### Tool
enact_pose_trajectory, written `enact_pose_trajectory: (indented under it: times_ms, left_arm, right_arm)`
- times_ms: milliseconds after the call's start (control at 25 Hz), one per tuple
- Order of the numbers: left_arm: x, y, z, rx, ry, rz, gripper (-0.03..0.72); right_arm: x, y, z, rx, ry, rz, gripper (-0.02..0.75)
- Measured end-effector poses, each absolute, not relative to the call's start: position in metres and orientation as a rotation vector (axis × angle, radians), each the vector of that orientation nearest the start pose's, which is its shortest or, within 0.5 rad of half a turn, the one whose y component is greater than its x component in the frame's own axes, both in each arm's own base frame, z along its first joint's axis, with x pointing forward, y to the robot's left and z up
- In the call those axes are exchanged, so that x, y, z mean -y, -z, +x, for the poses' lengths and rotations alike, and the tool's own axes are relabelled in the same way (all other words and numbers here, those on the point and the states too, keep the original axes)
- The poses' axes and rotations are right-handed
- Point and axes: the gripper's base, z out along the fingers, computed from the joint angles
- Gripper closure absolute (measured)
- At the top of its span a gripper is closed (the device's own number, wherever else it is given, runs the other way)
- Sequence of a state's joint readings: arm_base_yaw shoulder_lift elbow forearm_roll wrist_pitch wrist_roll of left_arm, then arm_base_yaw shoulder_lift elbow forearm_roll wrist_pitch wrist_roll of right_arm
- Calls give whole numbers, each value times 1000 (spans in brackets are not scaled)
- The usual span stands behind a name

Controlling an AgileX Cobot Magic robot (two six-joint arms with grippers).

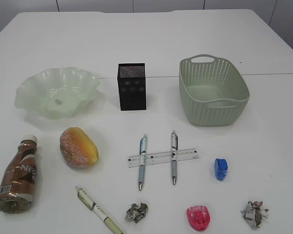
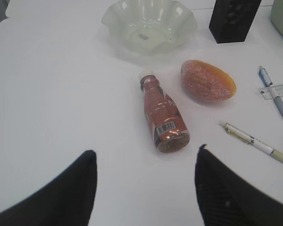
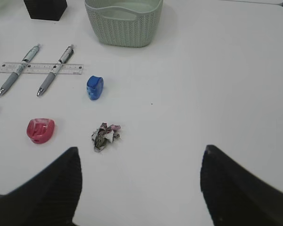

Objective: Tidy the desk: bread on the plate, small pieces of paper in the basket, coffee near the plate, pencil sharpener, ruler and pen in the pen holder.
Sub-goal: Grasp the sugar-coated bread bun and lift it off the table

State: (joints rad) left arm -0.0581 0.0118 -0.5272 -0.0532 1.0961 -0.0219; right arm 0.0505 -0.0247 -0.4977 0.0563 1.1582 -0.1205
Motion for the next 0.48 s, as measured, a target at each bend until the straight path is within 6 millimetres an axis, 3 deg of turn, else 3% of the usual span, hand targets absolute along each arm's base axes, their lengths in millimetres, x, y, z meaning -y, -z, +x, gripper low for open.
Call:
enact_pose_trajectory:
  times_ms: [480]
  left_arm:
    - [4,-282,-8,-2065,114,42,218]
  right_arm:
    - [-4,-269,-13,-2110,-26,-188,167]
